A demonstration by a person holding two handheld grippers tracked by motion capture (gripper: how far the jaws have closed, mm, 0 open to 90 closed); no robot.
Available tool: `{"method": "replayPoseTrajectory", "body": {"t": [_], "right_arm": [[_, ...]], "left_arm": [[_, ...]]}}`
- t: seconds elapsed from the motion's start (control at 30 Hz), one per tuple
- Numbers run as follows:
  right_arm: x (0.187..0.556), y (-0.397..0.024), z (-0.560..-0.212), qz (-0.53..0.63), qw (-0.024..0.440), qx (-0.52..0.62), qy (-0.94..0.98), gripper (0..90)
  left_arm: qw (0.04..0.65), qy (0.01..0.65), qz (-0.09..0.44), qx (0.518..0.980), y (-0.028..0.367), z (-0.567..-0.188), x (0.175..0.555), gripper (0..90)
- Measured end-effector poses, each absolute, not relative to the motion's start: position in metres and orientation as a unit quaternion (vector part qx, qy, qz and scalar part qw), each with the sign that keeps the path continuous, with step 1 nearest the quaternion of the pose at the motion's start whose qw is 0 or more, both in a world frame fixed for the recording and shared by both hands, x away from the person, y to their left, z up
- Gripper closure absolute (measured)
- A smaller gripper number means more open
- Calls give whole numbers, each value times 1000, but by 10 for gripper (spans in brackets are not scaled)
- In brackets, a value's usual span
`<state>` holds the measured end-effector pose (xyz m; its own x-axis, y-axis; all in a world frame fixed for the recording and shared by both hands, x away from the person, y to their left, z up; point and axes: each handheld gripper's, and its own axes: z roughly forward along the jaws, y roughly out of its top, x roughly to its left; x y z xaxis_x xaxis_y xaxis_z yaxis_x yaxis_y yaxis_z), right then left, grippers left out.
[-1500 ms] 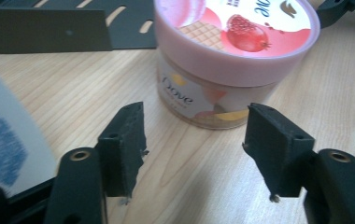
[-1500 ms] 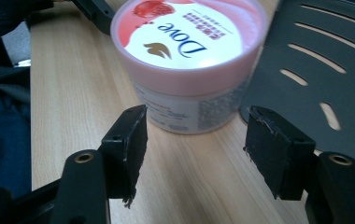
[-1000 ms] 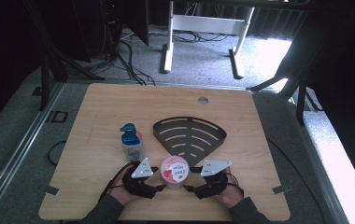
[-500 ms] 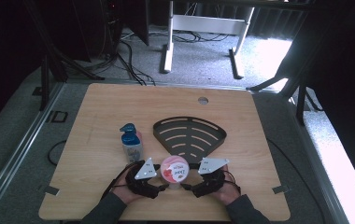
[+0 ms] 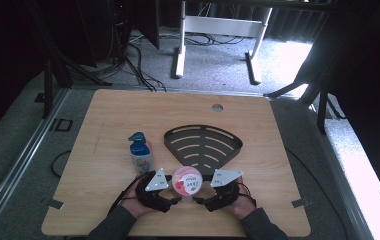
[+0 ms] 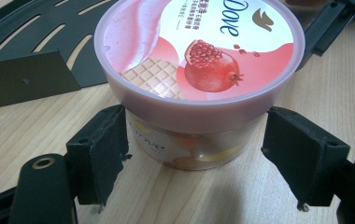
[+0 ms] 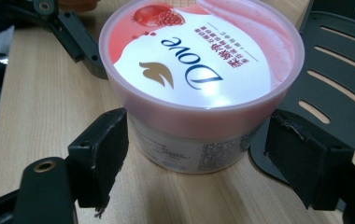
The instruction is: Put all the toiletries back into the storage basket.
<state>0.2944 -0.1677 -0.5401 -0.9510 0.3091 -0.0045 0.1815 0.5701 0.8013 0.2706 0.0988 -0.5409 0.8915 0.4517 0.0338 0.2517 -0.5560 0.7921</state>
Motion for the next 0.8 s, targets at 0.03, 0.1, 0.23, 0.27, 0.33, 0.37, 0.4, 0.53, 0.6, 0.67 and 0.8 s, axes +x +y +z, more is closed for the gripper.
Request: {"method": "replayPoseTrajectory", "body": {"t": [0.03, 0.1, 0.23, 0.27, 0.33, 0.37, 0.4, 0.53, 0.6, 0.67, 0.8], "right_arm": [[295, -168, -540, 443, 72, 137, 883, 213], [296, -168, -540, 444, 72, 137, 882, 214], [295, -168, -540, 441, 73, 137, 884, 215], [295, -168, -540, 441, 73, 137, 884, 215], [295, -168, -540, 440, 75, 139, 884, 214], [294, -168, -540, 439, 76, 139, 884, 213], [294, -168, -539, 439, 76, 140, 884, 213], [294, -169, -539, 440, 75, 142, 883, 213], [293, -169, -539, 440, 74, 142, 884, 213], [293, -169, -538, 440, 75, 140, 884, 213], [292, -170, -536, 441, 77, 140, 883, 213]], "left_arm": [[427, 203, 116, 874, 99, -541, 271, 228], [431, 210, 107, 871, 99, -540, 272, 228], [430, 212, 109, 871, 98, -540, 271, 229], [430, 212, 109, 871, 98, -540, 271, 229], [428, 213, 112, 871, 98, -540, 270, 228], [427, 213, 113, 872, 97, -539, 270, 229], [427, 213, 115, 871, 97, -539, 269, 229], [426, 210, 122, 872, 95, -538, 267, 230], [423, 208, 124, 873, 95, -537, 267, 230], [424, 209, 124, 872, 95, -536, 266, 230], [428, 210, 125, 870, 94, -534, 265, 231]]}}
